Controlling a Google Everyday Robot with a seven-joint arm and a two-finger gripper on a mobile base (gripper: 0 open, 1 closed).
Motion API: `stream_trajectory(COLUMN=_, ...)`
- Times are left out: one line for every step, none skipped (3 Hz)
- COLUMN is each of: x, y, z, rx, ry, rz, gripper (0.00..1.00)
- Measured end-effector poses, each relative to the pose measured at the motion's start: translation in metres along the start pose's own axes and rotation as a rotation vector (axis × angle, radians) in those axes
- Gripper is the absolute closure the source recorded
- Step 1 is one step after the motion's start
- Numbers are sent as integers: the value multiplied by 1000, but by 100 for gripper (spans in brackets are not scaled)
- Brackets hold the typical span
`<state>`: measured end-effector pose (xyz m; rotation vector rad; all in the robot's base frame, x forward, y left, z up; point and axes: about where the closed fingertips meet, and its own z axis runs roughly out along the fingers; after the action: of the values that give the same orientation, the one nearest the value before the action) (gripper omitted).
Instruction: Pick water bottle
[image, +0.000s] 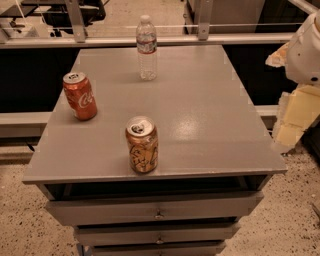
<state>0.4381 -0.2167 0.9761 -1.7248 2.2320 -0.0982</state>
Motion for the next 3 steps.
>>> stream_trajectory(x=0, y=0, z=0, rx=0, ry=0, rz=0, gripper=0)
stream_trajectory(x=-6, y=-6, z=2, rx=12, ry=-22, rz=-1, gripper=0)
stream_trajectory(x=-28, y=-32, z=18, rx=35, ry=-86, rz=2, gripper=0)
